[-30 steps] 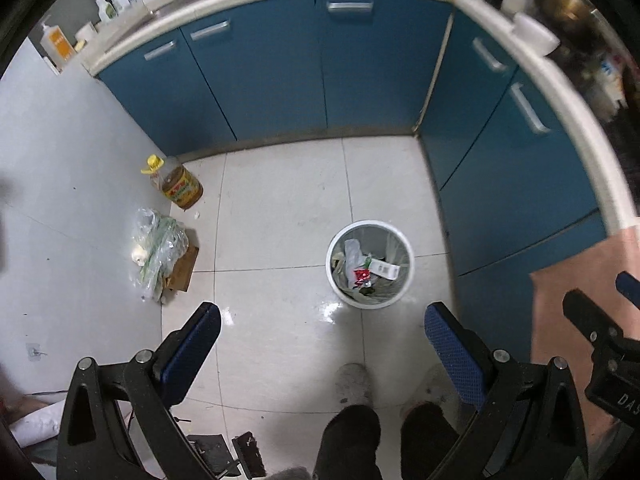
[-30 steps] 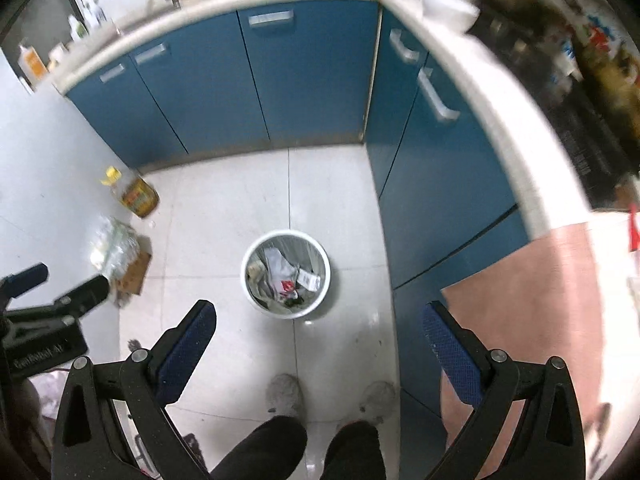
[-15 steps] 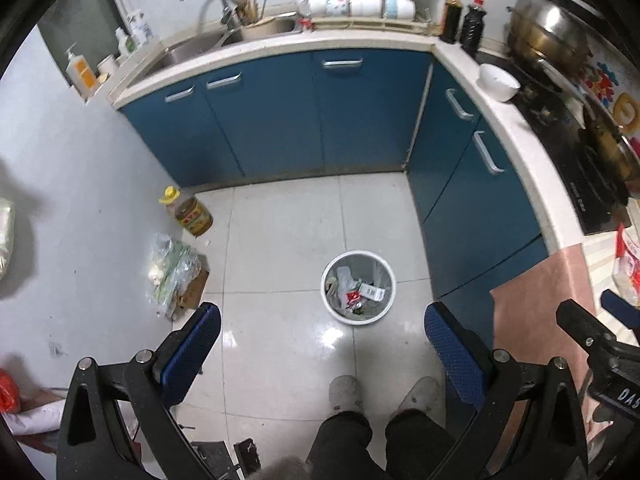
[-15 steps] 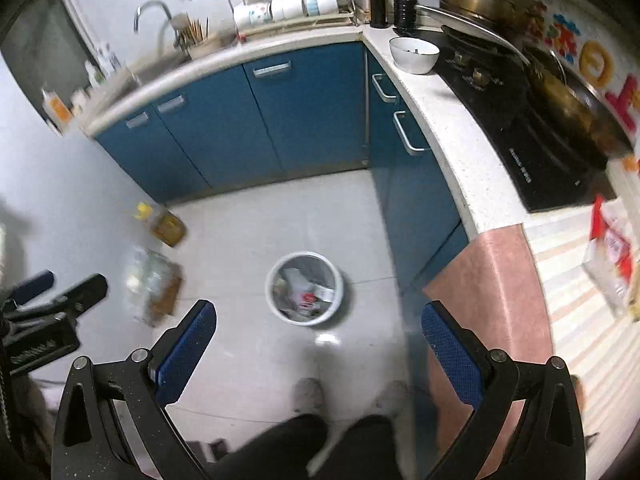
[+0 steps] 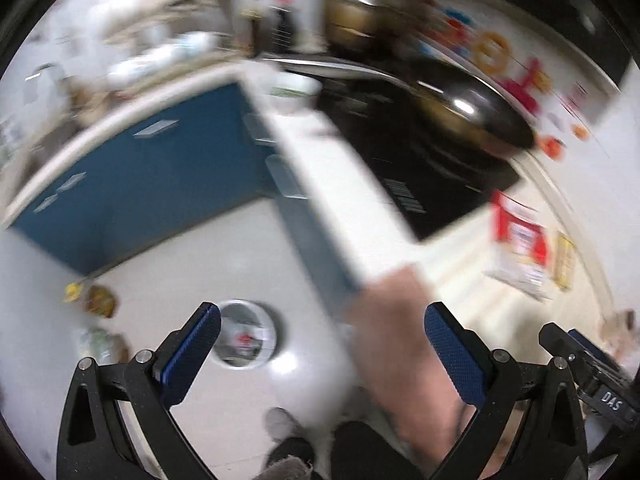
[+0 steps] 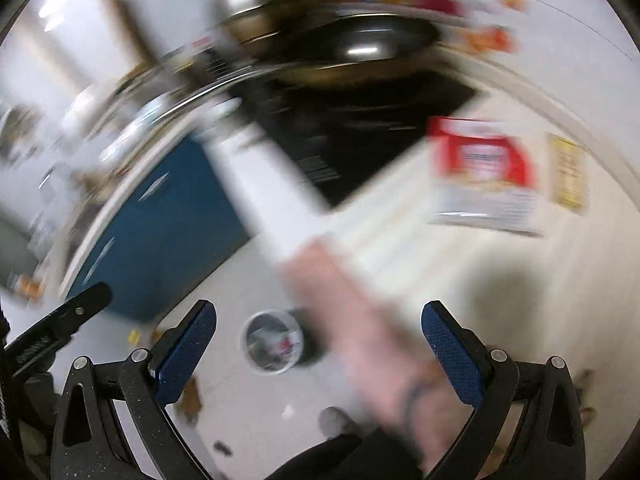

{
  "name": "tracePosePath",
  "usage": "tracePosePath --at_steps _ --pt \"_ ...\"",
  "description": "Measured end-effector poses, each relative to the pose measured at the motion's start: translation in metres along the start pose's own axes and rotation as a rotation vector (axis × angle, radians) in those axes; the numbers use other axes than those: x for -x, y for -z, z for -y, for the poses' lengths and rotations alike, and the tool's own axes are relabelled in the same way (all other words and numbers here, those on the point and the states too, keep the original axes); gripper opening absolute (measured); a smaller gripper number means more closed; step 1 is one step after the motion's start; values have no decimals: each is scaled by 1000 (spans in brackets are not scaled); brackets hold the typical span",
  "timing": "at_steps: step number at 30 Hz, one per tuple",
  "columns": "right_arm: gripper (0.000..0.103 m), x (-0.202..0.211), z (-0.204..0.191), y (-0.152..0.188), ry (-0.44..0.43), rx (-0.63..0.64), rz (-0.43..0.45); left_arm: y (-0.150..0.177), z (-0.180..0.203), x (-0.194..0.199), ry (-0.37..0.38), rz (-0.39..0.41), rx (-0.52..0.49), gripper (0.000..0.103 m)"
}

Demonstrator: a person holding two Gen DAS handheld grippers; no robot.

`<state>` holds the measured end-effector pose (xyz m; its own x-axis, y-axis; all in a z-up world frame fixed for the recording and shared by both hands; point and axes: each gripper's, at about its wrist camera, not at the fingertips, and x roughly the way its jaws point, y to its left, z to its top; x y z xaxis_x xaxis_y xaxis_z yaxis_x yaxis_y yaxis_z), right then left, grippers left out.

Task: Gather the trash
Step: 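Move both tools back toward the counter, then grasp the red sugar bag with the left tool while the right tool grasps the yellow spice box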

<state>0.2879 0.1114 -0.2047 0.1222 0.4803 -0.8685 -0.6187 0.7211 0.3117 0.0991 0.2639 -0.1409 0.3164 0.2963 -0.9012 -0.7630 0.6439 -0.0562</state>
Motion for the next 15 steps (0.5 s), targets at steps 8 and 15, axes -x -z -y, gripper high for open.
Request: tracePosePath --at_steps 8,15 --pt "103 -16 207 -57 250 -255 -25 -49 192 -145 141 -267 -188 103" --pt "103 -49 304 -92 310 -342 -40 -54 279 -237 109 -409 -310 102"
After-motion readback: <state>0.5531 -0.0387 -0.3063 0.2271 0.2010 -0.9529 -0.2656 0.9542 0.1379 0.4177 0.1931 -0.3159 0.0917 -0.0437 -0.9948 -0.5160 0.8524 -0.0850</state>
